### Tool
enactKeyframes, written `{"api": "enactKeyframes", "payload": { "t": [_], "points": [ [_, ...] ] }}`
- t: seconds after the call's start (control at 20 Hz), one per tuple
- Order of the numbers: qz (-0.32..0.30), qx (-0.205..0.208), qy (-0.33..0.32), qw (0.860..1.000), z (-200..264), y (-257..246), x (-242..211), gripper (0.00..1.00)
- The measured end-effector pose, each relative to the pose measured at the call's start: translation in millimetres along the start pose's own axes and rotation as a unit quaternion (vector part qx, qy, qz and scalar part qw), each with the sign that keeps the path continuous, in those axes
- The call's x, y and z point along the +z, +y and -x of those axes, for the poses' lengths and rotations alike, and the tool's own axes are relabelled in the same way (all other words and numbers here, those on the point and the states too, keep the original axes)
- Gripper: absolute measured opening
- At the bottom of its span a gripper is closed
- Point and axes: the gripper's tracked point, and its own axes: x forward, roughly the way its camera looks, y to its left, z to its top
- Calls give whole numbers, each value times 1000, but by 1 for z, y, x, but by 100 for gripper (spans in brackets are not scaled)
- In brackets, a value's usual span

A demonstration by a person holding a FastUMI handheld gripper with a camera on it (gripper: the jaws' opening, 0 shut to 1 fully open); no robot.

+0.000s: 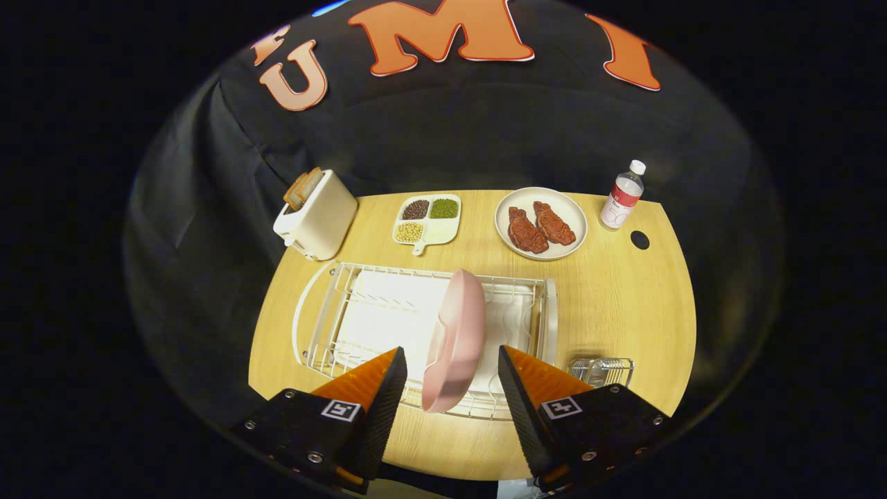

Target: Take the plate from the dish rack, then take the spoon from the basket and place it into the plate.

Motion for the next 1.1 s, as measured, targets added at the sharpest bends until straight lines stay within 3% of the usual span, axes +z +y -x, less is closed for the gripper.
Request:
{"api": "enactKeyframes", "payload": {
  "t": [0.2, 0.4, 0.55, 0.8, 1.1],
  "points": [
    [-12, -6, 39, 999, -23, 0, -4, 73],
    [-21, -19, 81, 996, -43, -3, -16, 60],
    [-33, -38, 95, 994, -49, -6, -14, 35],
    [-25, -64, 97, 993, -45, -9, -6, 27],
    [25, -94, 45, 994, -39, -18, 24, 21]
  ]
}}
